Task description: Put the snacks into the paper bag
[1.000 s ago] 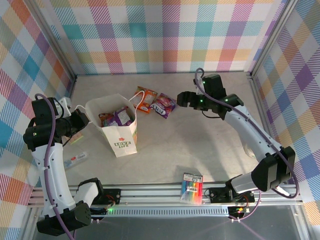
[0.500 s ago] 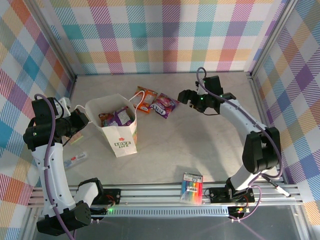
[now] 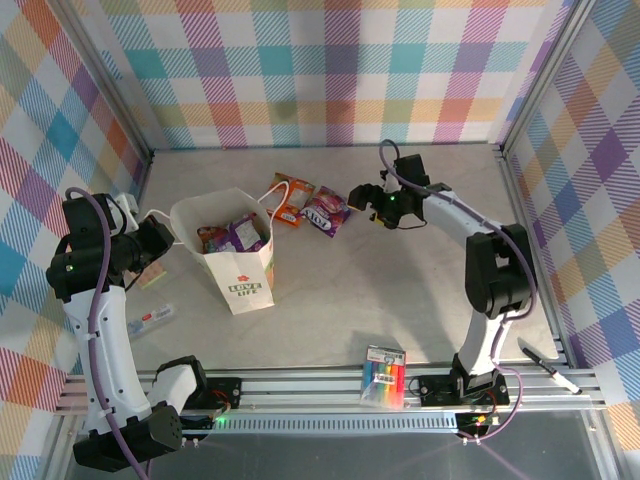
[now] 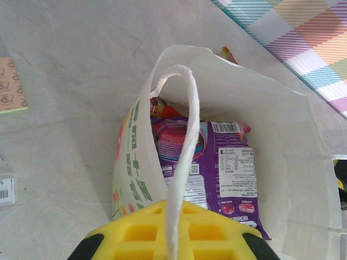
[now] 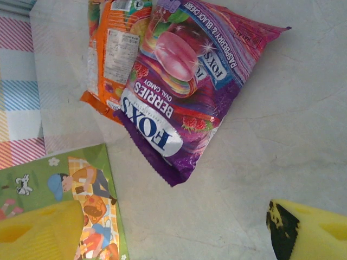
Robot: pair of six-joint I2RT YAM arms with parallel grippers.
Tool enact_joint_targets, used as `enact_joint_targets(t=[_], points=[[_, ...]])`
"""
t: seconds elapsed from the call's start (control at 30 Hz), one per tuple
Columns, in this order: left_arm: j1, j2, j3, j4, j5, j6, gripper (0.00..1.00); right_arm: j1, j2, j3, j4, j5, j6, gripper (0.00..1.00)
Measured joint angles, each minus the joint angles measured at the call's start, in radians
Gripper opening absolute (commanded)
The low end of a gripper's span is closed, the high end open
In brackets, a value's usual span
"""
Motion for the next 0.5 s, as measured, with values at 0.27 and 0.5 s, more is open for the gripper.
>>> enact_joint_targets(t=[0.27, 0.5], points=[[0.000, -0.007, -0.001, 0.000, -0.016, -0.003, 0.07, -0.004, 0.113, 0.067, 0.031, -0.016, 0.010, 0.87], [0.000, -0.013, -0.005, -0.001, -0.028, -0.003, 0.07, -0.005, 0.207, 0.144, 0.033, -0.034, 0.011, 0.87]])
